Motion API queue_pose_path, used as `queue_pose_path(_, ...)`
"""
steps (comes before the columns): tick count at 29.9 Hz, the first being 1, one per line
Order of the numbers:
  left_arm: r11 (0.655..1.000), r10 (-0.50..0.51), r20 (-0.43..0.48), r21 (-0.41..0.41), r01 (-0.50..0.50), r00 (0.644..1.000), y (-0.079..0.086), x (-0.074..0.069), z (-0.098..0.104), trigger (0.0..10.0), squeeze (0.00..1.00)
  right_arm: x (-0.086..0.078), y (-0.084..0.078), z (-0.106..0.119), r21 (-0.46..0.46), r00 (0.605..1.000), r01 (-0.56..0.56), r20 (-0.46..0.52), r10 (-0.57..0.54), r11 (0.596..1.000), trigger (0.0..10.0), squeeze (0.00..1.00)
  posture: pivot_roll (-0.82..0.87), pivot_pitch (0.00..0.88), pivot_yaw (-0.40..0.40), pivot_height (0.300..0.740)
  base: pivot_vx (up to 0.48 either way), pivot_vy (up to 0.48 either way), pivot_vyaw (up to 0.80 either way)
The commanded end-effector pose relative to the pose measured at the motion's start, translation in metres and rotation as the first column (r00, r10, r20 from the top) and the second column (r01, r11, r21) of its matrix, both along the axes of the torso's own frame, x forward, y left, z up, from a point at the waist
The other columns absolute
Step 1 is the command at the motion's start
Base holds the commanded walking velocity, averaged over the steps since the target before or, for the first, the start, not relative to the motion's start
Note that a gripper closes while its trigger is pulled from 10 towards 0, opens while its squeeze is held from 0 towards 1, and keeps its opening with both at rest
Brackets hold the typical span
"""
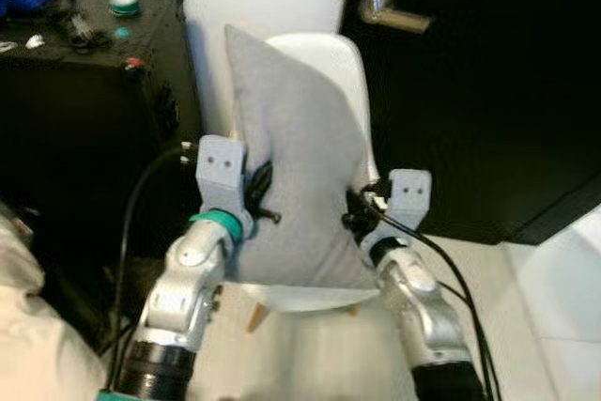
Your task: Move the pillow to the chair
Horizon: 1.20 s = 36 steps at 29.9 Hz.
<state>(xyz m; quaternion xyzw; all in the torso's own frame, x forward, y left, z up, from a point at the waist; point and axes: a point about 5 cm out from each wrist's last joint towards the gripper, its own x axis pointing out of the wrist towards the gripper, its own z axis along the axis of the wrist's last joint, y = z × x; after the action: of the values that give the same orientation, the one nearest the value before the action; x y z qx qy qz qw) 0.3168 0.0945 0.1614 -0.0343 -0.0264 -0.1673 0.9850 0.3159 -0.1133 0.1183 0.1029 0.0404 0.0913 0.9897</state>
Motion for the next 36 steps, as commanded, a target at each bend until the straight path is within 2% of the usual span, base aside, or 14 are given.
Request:
queue_pose_path(1, 0.998, -0.056, 0.024, -0.007, 0.056, 0.998, -0.0125, -0.0026, 0.0041, 10.0, 0.0, -0.0009, 0.0025, -0.0009, -0.009, 1.0, -0.019, -0.001, 0.019, 1.0, 10.0, 0.0, 0.05, 0.027, 0.016, 0.74, 0.0, 0.0, 0.0)
queue_pose_path(11, 1.0, -0.026, 0.019, 0.004, 0.026, 0.999, -0.0077, -0.0013, 0.0011, 10.0, 0.0, -0.0029, 0.0035, -0.0047, -0.01, 1.0, -0.023, -0.011, 0.023, 1.0, 10.0, 0.0, 0.05, 0.025, 0.017, 0.74, 0.0, 0.0, 0.0)
queue_pose_path(36, 0.999, -0.026, -0.002, 0.035, 0.026, 1.0, -0.0087, -0.0016, -0.0037, 10.0, 0.0, -0.0043, 0.0039, -0.0056, -0.015, 0.999, -0.032, -0.008, 0.032, 0.999, 10.0, 0.0, 0.05, 0.034, 0.018, 0.681, 0.0, 0.0, 0.0)
